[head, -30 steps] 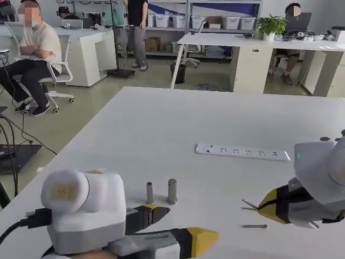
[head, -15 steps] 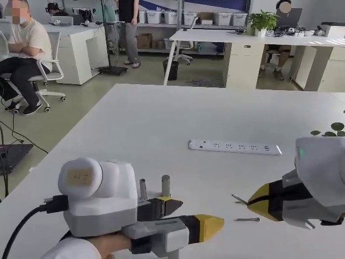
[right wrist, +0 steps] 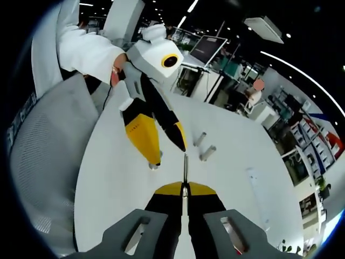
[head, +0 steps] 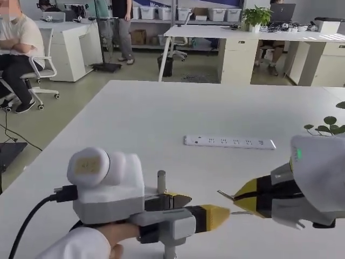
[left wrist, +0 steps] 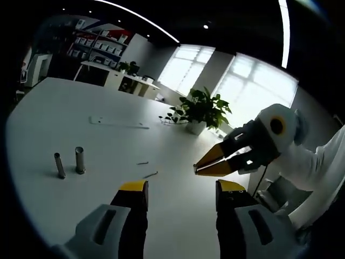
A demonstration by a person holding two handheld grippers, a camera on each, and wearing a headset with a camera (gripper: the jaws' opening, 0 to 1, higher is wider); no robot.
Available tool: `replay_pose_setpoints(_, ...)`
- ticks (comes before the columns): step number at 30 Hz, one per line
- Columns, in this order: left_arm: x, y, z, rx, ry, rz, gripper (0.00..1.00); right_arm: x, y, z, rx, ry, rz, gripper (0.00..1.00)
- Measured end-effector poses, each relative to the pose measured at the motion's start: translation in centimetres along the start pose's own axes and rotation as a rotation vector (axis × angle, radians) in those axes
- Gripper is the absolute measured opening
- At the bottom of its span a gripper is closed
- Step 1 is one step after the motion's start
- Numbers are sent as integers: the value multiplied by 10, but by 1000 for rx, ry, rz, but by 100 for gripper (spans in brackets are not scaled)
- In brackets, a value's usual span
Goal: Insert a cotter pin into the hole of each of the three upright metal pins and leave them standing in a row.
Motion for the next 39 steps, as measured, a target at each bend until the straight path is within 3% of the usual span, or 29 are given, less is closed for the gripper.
replay_pose_setpoints(7,11,-2,1,-17,59,-82,32,-4,-4,2,-13,15,-56,0)
replay_pose_setpoints(16,10,-2,-1,-27,66,-106,18,-10,-7,5,-23,4,-90,0)
replay_pose_setpoints(22,11,2,-4,-60,77,-116,8,-15,-7,6,-30,-13,-126,0)
replay_pose_setpoints(33,14,4,-3,-85,97,-137,2,-20,-10,9,-36,-36,-172,0)
replay_pose_setpoints(39,12,7,-4,-124,109,-197,1,-22,-11,9,-27,-47,-188,0)
Point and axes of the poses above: the centre of the closed fingertips' face, and the gripper's own axes: z roughly forward along the fingers, x roughly to its right, y roughly out of its underside, the point moved 5 cm from there along -z, roughly backward along the fingers, and after that the axes turned 11 degrees about -y, right-handed, at the moved point
